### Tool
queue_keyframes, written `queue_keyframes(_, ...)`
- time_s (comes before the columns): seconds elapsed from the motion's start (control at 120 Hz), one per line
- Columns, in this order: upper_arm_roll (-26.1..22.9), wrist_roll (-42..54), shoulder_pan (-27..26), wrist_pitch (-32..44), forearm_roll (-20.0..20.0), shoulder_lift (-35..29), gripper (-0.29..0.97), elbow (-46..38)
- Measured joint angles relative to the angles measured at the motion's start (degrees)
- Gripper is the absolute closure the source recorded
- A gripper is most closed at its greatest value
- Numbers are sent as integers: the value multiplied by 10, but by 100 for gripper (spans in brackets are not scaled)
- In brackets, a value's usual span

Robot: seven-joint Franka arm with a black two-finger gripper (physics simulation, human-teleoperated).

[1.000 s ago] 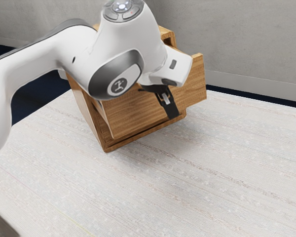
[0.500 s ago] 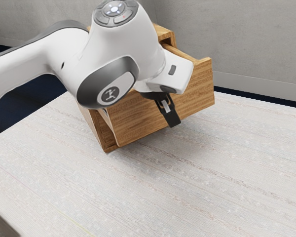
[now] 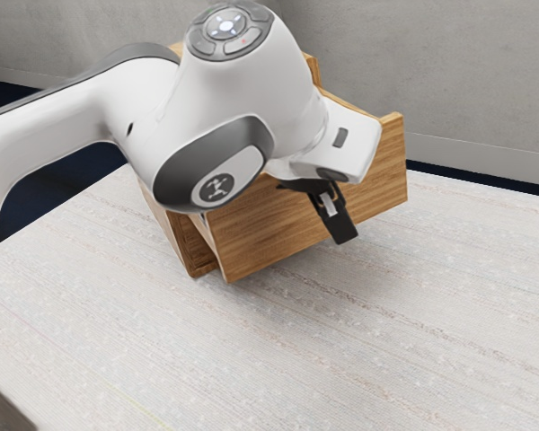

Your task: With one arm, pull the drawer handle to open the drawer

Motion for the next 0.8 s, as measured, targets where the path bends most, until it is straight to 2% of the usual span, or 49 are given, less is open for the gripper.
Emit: queue_keyframes(0.8,-8,-21,11,4,-1,-18,1,-8)
